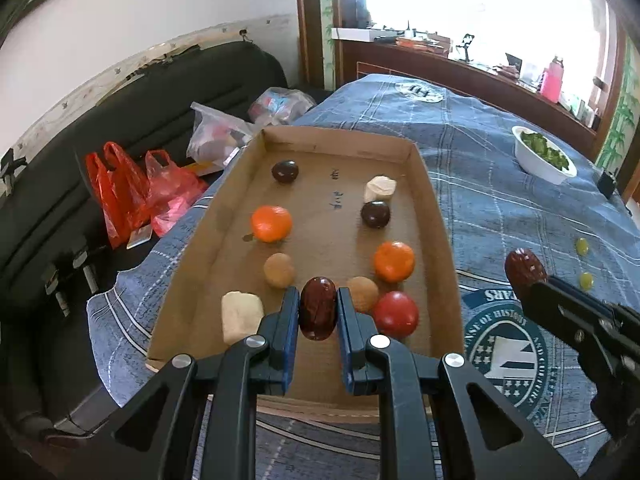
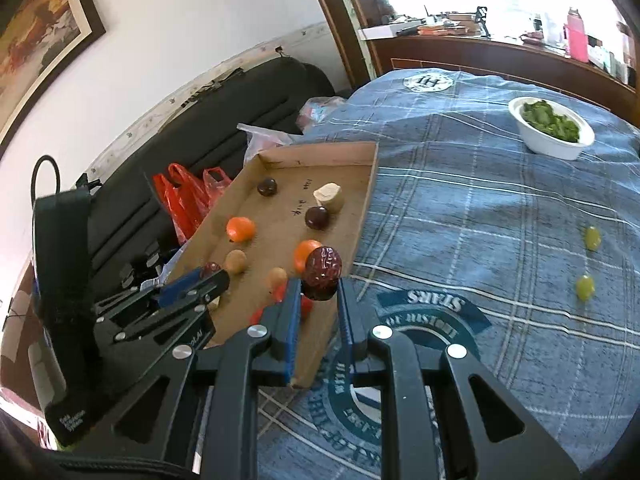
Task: Organize fruits
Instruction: 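Carry the plum in right tool to the tray while left tool carries its plum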
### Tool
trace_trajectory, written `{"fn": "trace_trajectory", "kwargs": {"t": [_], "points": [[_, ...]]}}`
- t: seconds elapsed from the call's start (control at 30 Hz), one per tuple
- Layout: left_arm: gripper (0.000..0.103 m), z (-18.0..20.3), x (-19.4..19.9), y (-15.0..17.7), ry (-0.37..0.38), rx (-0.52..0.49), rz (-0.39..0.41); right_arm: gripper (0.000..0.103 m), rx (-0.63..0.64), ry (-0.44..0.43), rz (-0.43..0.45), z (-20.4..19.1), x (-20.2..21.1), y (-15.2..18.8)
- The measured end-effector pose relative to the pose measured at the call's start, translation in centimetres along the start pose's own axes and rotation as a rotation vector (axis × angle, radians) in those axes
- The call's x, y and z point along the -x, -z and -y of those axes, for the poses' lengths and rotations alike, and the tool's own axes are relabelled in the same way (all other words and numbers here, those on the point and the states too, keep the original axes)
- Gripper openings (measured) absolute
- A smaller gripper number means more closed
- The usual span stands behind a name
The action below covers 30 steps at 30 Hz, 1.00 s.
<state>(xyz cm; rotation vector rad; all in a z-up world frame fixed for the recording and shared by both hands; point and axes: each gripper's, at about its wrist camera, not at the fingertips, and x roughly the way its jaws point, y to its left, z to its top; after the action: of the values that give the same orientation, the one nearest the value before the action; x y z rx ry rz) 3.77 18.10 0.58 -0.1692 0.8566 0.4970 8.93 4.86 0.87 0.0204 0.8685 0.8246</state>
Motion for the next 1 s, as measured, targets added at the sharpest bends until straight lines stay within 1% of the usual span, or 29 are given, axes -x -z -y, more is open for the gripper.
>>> {"fn": "trace_trajectory", "kwargs": {"t": [0.47,0.67,0.73,0.83,0.93,1.0], "points": [[0.016,-3.2,-2.0,-1.1,-0.014,0.063,-0.038,0.020,0.037,-0.020,-0.030,-1.0,-4.2,-3.0],[0.016,-5.0,-3.6,-2.5,0.022,0.114,-0.075,0.020,0.038,-0.025,-0.053,-0.9,-6.6,-4.3],[0.016,-5.5,-4.2,-3.2,0.023,0.130,-0.081,0.020,0.038,-0.021,-0.058,-0.7,-7.4,-4.9],[0.016,-5.4,-4.7,-4.1,0.025,0.132,-0.081,0.020,0.024,-0.016,-0.069,-0.1,-9.0,-6.3],[0.016,-4.3,-5.5,-5.3,0.044,0.118,-0.086,0.020,0.017,-0.007,-0.084,0.3,-10.7,-7.6],[0.016,-3.2,-6.1,-6.0,0.044,0.096,-0.087,0.021,0.012,0.001,-0.093,0.6,-11.8,-8.5]]}}
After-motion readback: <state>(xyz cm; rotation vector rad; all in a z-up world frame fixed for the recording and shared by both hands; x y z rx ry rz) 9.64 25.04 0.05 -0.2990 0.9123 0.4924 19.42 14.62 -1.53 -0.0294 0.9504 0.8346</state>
